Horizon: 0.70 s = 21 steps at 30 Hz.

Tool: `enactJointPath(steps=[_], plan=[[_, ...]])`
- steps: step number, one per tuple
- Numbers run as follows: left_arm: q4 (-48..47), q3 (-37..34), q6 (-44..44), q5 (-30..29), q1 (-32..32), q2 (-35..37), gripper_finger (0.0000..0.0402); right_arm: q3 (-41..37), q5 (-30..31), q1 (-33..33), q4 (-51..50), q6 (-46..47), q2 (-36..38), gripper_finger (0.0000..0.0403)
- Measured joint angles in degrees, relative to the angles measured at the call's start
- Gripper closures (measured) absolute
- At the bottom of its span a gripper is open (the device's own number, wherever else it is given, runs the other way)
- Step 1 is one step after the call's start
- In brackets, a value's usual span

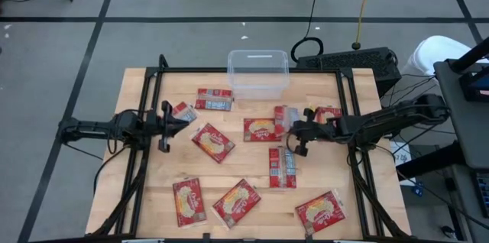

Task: Sort popcorn bags into baskets
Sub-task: Put the popcorn bags into the transparent bin

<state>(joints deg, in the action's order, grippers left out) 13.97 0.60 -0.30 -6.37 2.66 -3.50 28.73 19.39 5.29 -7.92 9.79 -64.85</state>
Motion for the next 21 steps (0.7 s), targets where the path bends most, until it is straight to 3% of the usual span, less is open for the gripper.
enactJointPath(steps=[5, 11, 15, 21], plan=[[5.92, 0.0, 0.34, -1.25, 0.03, -7.36, 0.0364, 2.0, 1.43, 2.14, 0.26, 0.02, -0.01, 0.0403], [19.34, 0.0, -3.56, -1.85, 2.24, -21.4, 0.0359, 2.63, 1.51, 3.82, 3.06, 1.77, -0.01, 0.0403], [27.02, 2.65, -6.74, -5.85, 4.76, -32.56, 0.0311, 2.63, 1.65, 4.64, 5.82, 1.78, -0.01, 0.0403], [26.41, 13.25, -8.47, -7.2, 5.84, -49.73, 0.0216, 2.63, 1.76, 4.58, 10.95, 1.55, 0.0, 0.0403]])
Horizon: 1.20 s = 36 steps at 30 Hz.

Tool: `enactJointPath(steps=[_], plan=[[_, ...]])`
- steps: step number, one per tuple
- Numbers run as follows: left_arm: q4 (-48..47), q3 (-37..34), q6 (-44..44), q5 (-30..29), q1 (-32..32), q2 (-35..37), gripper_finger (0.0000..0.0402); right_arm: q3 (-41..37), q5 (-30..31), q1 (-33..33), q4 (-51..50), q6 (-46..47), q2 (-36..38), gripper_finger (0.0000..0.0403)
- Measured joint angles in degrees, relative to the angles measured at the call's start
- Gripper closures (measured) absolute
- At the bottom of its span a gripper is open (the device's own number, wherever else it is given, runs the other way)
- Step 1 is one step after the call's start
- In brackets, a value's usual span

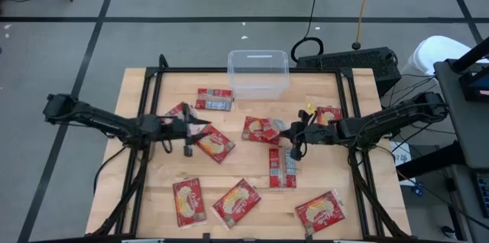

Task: Sort popcorn bags into baskets
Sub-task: Put the popcorn bags into the transparent bin

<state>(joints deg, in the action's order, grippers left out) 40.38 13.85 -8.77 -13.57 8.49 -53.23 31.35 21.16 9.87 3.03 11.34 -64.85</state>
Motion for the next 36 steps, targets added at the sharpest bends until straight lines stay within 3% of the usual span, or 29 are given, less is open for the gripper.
enactJointPath(steps=[12, 23, 30, 36], plan=[[0.07, 20.07, -4.44, 0.51, -0.94, -32.09, 0.0139, 0.0, 1.42, -0.01, 3.65, -1.32, 0.01, 0.0403], [0.18, 31.38, -4.51, 0.53, -5.89, -49.71, 0.0101, 0.0, 1.33, -0.02, 5.83, -2.61, 0.01, 0.0403], [0.14, 35.81, -5.14, 6.06, -9.2, -55.78, 0.0137, 0.0, 1.3, -0.02, 6.55, -2.85, 0.01, 0.0403], [0.01, 36.69, -4.56, 6.05, -10.35, -56.73, 0.0234, 0.0, 1.32, -0.02, 6.63, -3.07, 0.01, 0.0403]])
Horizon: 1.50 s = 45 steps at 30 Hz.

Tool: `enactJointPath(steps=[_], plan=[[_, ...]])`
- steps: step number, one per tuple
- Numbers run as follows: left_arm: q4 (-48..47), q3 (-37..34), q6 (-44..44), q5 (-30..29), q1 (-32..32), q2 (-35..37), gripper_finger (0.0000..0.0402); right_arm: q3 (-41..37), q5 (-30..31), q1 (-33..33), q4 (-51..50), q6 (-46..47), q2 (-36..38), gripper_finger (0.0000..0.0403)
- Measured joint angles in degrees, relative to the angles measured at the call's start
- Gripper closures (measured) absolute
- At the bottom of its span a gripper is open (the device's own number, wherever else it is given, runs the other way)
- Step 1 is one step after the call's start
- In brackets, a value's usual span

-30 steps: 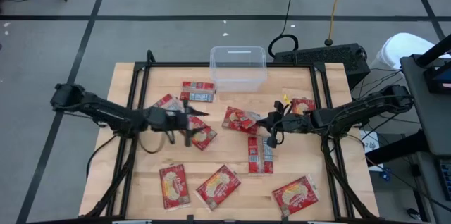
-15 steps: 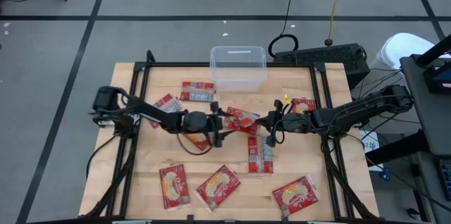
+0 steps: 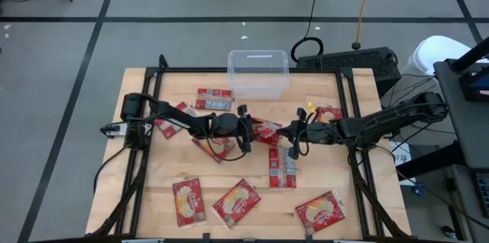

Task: Sort popcorn bags into baskets
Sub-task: Put the popcorn bags into the transparent bin

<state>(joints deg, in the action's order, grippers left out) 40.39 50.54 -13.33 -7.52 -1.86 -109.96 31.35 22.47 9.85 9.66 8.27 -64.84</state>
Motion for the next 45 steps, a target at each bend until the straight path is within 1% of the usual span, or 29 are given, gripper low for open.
enactJointPath(steps=[5, 6, 7, 10, 13, 16, 18, 22, 24, 27, 31, 34, 36, 40, 45], plan=[[-3.83, -0.24, 1.46, 0.19, -0.15, 2.3, 0.0356, 0.02, 0.03, 0.0, 0.09, 0.79, 0.04, 0.0403], [-5.15, -0.24, 1.59, 0.17, -0.02, 2.98, 0.0375, 0.06, 0.03, 0.0, 0.22, 1.25, 0.04, 0.0403], [-6.25, -0.23, 2.18, 0.16, 0.04, 3.64, 0.0382, 0.09, 0.07, 0.0, 0.3, 1.5, 0.05, 0.0403], [-11.18, -0.23, 5.34, 0.17, 0.49, 6.67, 0.0373, 0.09, 0.42, 0.24, 0.78, 1.73, 0.07, 0.0396], [-17.52, -0.24, 8.4, 0.14, 0.82, 10.71, 0.0365, 0.09, 5.87, 1.72, 3.34, 1.37, 0.07, 0.0372], [-24.74, -0.25, 11.43, 0.08, 0.91, 15.45, 0.0378, 0.4, 10.65, 3.09, 5.73, -0.35, 0.07, 0.0337], [-30.53, -0.31, 13.57, 0.0, 0.89, 18.53, 0.0384, 1.37, 12.38, 3.52, 5.97, -1.32, 0.07, 0.0313], [-37.52, -0.28, 16.93, -0.07, 0.94, 23.16, 0.0382, 3.96, 13.54, 3.56, 6.43, -2.55, -1.17, 0.0262], [-40.47, -0.27, 17.04, -0.1, 1.23, 24.63, 0.0375, 5.77, 13.52, 3.56, 6.0, -3.14, -2.27, 0.0237], [-48.85, 0.22, 16.56, -0.07, 1.55, 27.32, 0.0376, 9.83, 13.48, 3.54, 6.93, -3.6, -5.5, 0.0202], [-56.31, 2.43, 18.88, -0.13, 2.08, 29.54, 0.0384, 14.03, 13.45, 3.08, 6.43, -4.76, -11.33, 0.0168], [-61.37, 4.78, 18.99, -0.81, 2.75, 29.44, 0.0384, 15.58, 13.42, 2.58, 7.59, -4.92, -15.32, 0.0157], [-67.36, 7.72, 18.85, -1.26, 2.9, 29.48, 0.0384, 15.62, 13.33, 2.66, 7.27, -4.92, -17.09, 0.0155], [-78.89, 15.49, 18.1, -2.83, 2.36, 29.54, 0.0376, 15.58, 13.41, 3.87, 4.08, -4.37, -18.38, 0.0157], [-89.15, 26.79, 13.32, -5.23, 0.33, 29.44, 0.0384, 14.28, 13.44, 5.18, 1.09, -3.07, -18.67, 0.0167]])
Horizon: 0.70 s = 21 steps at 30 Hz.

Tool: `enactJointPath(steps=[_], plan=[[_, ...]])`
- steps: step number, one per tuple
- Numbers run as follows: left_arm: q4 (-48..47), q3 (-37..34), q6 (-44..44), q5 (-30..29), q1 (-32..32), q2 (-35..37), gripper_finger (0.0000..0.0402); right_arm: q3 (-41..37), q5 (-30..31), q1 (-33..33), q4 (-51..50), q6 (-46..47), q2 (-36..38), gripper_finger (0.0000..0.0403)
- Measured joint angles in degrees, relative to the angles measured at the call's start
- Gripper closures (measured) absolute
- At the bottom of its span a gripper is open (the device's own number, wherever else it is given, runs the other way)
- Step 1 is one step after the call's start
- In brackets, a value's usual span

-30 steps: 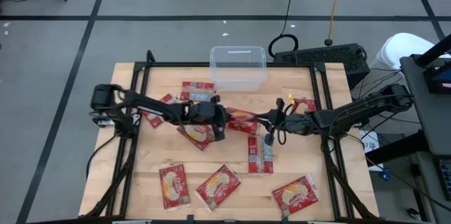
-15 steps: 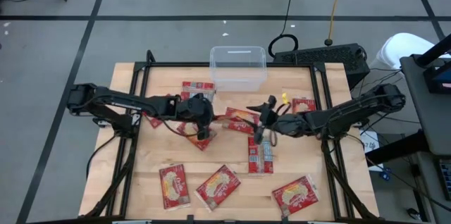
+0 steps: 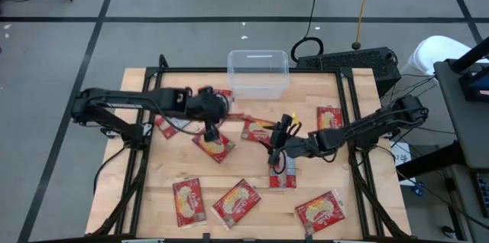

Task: Sort popcorn bags into baskets
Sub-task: Put the popcorn bags into the transparent bin

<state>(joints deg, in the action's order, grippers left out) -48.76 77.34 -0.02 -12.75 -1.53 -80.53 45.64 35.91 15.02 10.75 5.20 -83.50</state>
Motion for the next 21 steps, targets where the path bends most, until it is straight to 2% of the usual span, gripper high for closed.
enactJointPath(steps=[5, 9, 15, 18, 21], plan=[[-3.04, 10.66, -6.04, -3.82, -3.69, -2.24, 0.0383, -4.32, 0.02, 0.82, 0.32, -0.08, 0.02, 0.0176], [-4.27, 18.87, -11.6, -3.9, -8.73, -5.78, 0.0379, -8.41, 0.12, 0.83, 1.79, -0.12, 0.02, 0.0183], [-6.29, 34.06, -18.93, -2.25, -17.26, -16.23, 0.0383, -14.25, 0.1, 0.4, 14.03, -3.21, 0.84, 0.019], [-10.89, 42.6, -21.92, -1.13, -20.08, -23.02, 0.0378, -16.87, 0.1, 0.4, 19.57, -4.9, 1.35, 0.0191], [-13.7, 50.88, -24.93, 0.78, -22.26, -29.69, 0.0379, -19.1, 0.16, 0.42, 20.17, -3.73, 2.99, 0.0191]])
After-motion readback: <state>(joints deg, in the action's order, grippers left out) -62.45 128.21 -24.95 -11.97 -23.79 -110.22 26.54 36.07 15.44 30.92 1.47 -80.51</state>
